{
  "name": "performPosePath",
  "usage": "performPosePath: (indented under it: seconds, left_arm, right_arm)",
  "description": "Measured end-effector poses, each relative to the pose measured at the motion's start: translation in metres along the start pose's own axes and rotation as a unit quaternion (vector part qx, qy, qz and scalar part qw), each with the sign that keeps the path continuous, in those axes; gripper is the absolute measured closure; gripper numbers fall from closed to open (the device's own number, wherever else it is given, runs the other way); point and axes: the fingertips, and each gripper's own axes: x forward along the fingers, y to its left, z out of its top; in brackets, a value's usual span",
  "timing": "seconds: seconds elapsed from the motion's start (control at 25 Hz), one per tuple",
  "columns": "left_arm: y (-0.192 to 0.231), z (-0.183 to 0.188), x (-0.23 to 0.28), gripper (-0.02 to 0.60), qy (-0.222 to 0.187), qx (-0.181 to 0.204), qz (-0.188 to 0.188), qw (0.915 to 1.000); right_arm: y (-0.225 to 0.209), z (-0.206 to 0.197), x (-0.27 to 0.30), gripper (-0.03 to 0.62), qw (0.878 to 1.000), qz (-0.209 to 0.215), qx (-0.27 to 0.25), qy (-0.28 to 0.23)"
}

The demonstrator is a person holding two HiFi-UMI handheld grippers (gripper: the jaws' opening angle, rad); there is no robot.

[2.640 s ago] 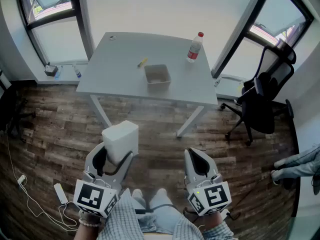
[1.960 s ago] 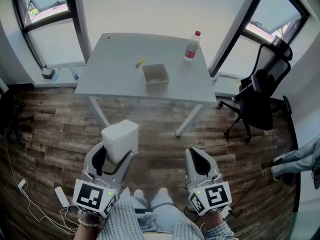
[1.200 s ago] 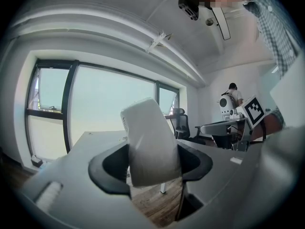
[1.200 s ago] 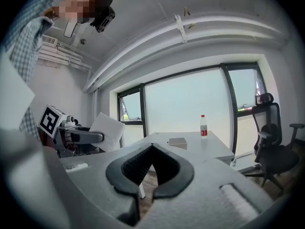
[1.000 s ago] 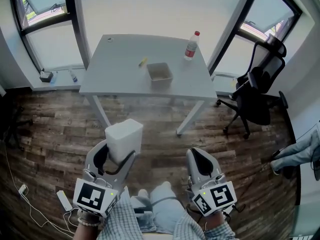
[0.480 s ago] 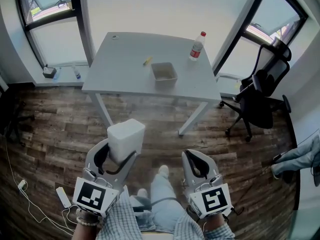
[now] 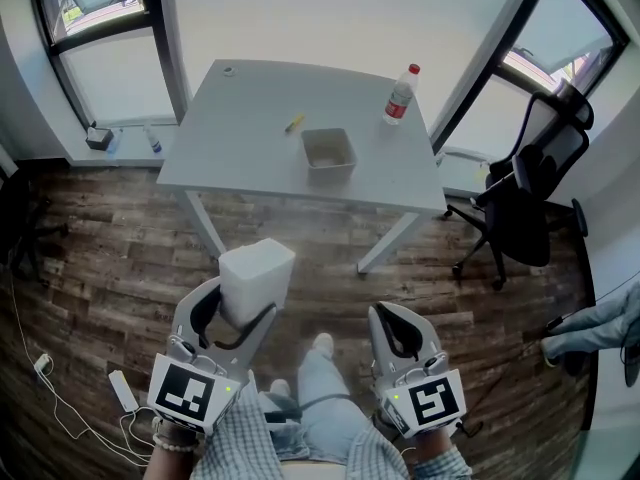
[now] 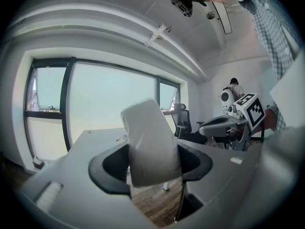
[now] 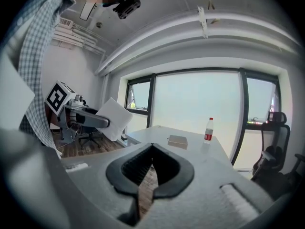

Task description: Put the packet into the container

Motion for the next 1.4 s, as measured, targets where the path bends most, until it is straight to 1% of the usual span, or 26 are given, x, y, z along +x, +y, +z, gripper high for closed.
performPosePath:
  seconds: [0.16, 0.52, 1.0, 1.2, 1.4]
  left_arm:
    - [0.005, 0.006, 0.017, 0.305, 0.000, 0.000, 0.009, 1.0000]
    - [0.022, 0.022, 0.056, 0.305, -0.010, -0.010, 0.041, 0.9991]
    - [0.038, 0.048, 0.101, 0.305, -0.014, -0.006, 0.083, 0.9964]
    - [0.043, 0.059, 0.118, 0.305, -0.025, -0.001, 0.099, 0.9948]
    - [0.048, 0.063, 0.132, 0.305, -0.036, -0.006, 0.115, 0.9927]
  right_arm:
    - [-0.016, 0.004, 0.015, 0.592, 1.000, 0.013, -0.001, -0.006]
    - [-0.053, 0.014, 0.053, 0.592, 0.999, 0.037, -0.008, -0.018]
    - [-0.117, 0.025, 0.080, 0.592, 0.999, 0.036, -0.012, -0.033]
    - [-0.141, 0.027, 0.092, 0.592, 0.998, 0.037, -0.009, -0.042]
    - [-0.155, 0.032, 0.104, 0.592, 0.997, 0.043, -0.023, -0.052]
